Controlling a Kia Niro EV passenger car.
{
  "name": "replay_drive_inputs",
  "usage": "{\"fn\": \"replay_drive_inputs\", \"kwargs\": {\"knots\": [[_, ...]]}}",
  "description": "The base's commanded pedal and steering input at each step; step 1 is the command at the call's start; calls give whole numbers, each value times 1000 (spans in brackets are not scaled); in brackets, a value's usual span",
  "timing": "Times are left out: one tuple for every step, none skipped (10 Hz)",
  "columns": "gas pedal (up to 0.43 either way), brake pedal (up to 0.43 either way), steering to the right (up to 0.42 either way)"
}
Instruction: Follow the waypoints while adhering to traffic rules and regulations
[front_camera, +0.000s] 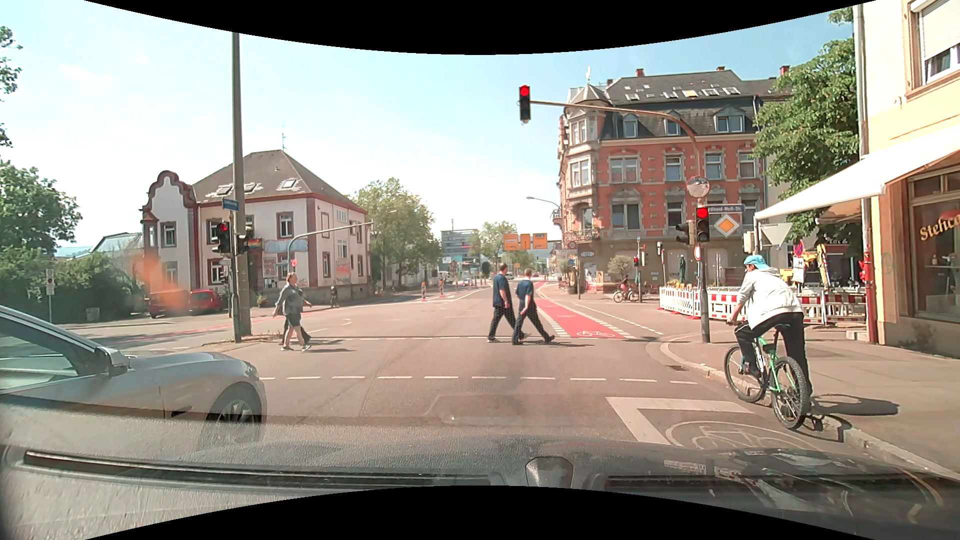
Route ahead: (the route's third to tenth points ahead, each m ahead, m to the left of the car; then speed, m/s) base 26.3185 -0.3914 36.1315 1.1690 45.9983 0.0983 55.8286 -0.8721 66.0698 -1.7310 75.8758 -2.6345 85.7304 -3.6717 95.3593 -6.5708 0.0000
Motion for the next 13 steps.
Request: {"fn": "replay_drive_inputs", "kwargs": {"knots": [[0, 287, 8], [0, 287, 8], [0, 287, 8], [0, 287, 8], [0, 287, 8], [0, 287, 8], [0, 287, 8], [0, 287, 8], [0, 287, 8], [0, 287, 8], [0, 287, 8], [0, 287, 8], [0, 287, 8]]}}
